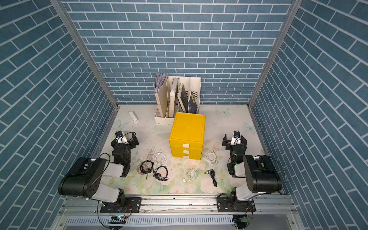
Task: Place the wired earphones into the drawer by color
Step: Open the drawer in the storage box.
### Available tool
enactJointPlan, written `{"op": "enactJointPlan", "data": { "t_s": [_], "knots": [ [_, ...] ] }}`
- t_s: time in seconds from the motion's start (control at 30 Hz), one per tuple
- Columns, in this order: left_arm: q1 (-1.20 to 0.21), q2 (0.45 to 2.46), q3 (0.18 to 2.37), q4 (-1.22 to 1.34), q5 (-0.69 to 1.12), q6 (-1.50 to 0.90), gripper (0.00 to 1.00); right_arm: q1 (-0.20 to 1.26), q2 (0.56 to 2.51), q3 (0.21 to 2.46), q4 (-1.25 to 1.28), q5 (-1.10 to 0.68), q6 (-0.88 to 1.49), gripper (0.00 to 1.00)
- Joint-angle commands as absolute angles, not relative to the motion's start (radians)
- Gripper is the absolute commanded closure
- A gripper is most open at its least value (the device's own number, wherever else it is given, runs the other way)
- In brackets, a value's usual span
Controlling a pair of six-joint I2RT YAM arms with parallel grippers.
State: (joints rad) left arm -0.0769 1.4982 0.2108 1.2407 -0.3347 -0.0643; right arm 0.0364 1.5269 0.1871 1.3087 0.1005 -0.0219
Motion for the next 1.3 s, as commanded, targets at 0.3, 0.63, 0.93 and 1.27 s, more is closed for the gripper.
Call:
{"op": "enactJointPlan", "data": {
  "t_s": [0.3,0.63,0.93,1.27],
  "knots": [
    [-0.072,1.48,0.223,1.231,-0.319,-0.065,0.0,0.042,1.528,0.208,1.302,0.1,-0.007,0.0],
    [-0.269,1.075,0.887,0.082,-0.235,-0.683,0.0,0.128,1.106,0.71,0.24,0.09,0.304,0.04],
    [-1.009,1.016,0.595,0.289,-0.449,-1.311,0.0,0.419,1.263,1.064,-0.18,-0.024,0.36,0.08],
    [-1.263,1.207,0.399,0.753,-0.62,-1.589,0.0,0.497,1.365,1.178,-0.278,-0.03,0.355,0.16]
  ]
}}
